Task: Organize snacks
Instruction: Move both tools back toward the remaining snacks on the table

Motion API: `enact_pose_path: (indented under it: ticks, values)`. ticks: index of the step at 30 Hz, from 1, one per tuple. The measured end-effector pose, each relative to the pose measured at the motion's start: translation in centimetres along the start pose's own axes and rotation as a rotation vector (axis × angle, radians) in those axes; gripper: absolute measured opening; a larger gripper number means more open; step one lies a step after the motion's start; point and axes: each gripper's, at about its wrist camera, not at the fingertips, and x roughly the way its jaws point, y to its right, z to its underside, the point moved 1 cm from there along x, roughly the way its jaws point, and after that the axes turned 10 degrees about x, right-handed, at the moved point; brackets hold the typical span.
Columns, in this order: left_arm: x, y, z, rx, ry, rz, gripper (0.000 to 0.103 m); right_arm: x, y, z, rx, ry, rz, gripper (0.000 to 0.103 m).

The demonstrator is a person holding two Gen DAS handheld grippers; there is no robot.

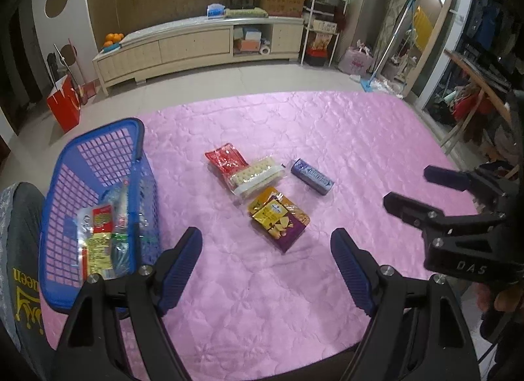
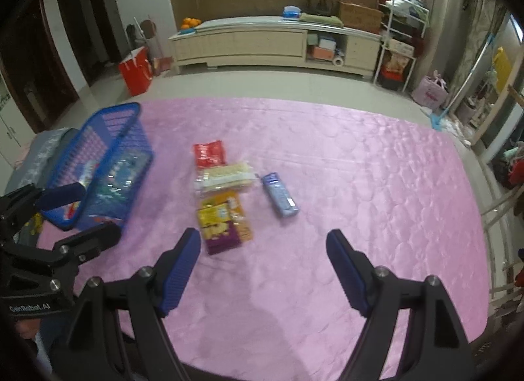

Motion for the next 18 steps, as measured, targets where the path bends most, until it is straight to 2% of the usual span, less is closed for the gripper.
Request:
enact_pose_path:
  ticks: [8, 13, 18]
  values:
    - [5.8, 0.2, -0.3, -0.028, -0.09, 0.011, 0.079, 5.1, 1.7, 0.7, 0.017, -0.096, 0.007, 0.083]
    - [9.8, 0.5, 0.1, -0.055, -0.143, 0.018, 0.079, 8.1, 3.2, 0.9, 0.024, -0.122, 0.064, 0.082]
    - [13.2, 0.8, 0.5, -0.073, -0.186, 0.012, 0.079, 10.5, 4.2, 0.9, 0.027, -0.151, 0.084, 0.082]
